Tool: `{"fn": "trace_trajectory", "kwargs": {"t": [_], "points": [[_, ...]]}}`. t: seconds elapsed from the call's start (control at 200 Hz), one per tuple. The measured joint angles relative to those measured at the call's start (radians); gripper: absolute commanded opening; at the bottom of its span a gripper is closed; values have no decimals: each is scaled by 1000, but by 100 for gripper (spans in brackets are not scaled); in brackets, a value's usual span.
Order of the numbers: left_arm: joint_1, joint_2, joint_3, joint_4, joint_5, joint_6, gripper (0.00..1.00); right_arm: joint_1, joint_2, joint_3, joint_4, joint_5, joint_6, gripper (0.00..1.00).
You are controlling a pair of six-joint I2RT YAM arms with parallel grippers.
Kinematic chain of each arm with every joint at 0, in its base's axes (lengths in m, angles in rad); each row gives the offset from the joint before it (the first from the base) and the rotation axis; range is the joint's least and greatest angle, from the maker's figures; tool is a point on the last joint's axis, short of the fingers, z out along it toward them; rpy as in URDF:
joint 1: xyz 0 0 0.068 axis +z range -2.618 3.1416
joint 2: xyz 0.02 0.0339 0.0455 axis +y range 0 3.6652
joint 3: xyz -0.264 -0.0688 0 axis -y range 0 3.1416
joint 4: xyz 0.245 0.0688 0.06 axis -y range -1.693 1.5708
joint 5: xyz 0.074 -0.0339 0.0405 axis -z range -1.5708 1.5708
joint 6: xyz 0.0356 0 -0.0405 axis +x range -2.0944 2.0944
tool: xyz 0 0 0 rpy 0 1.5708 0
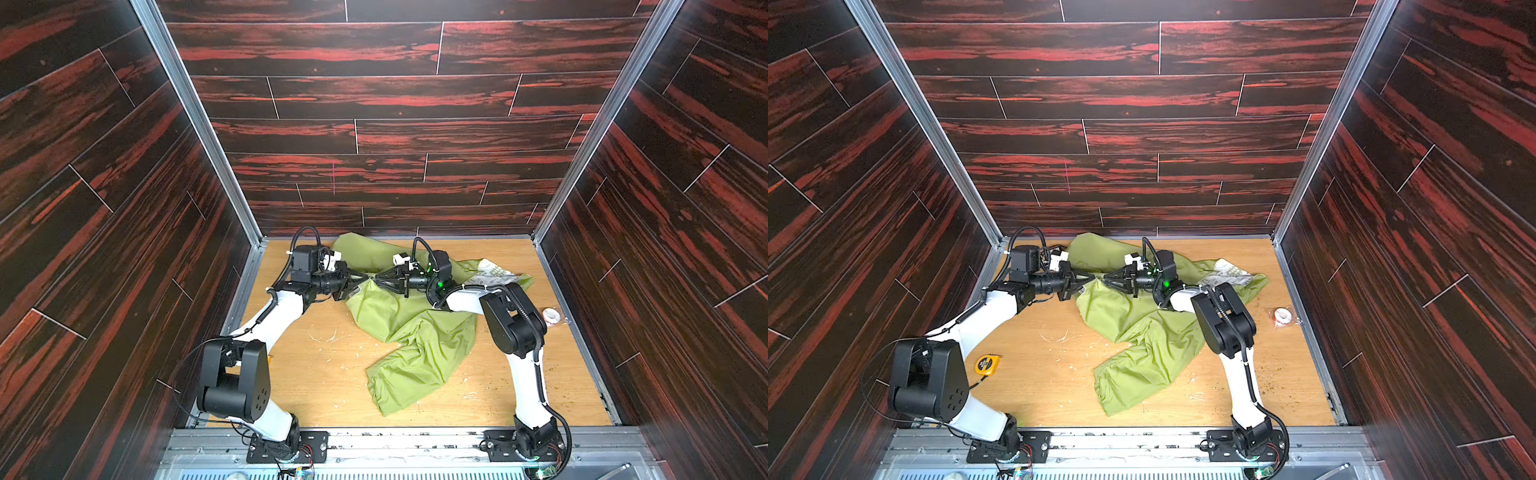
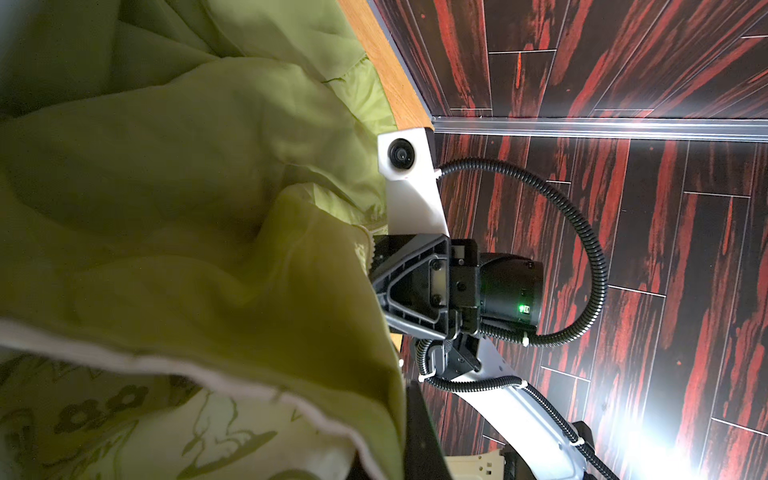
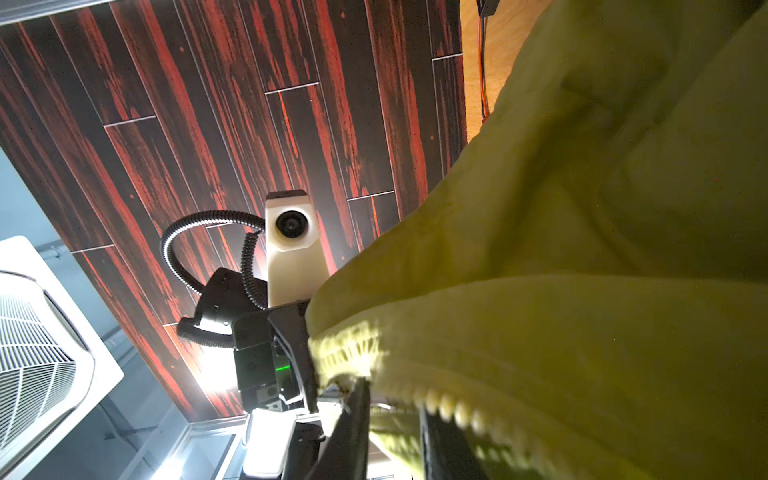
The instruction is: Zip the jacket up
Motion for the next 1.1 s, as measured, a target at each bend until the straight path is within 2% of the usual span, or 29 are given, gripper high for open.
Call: {"fn": "trace_trajectory", "kwargs": {"t": [0.125,0.396,0.501,0.812,1.097], "points": [[0,0,0,0,0,0,0,-2,-5,-1,30,2,16,18],[0,0,0,6,11,-9,0,-2,-8,-8,25,3,-2,47],[-2,0,0,29,27,-32,0,-3,-20,-17,-5,2,-36,53],[-25,2,23,41,87,-61,0,0,-23,13,-1,1,-47,59],[-43,29,55,44,116,-69,0,14,-23,62,140,3,45,57]]}}
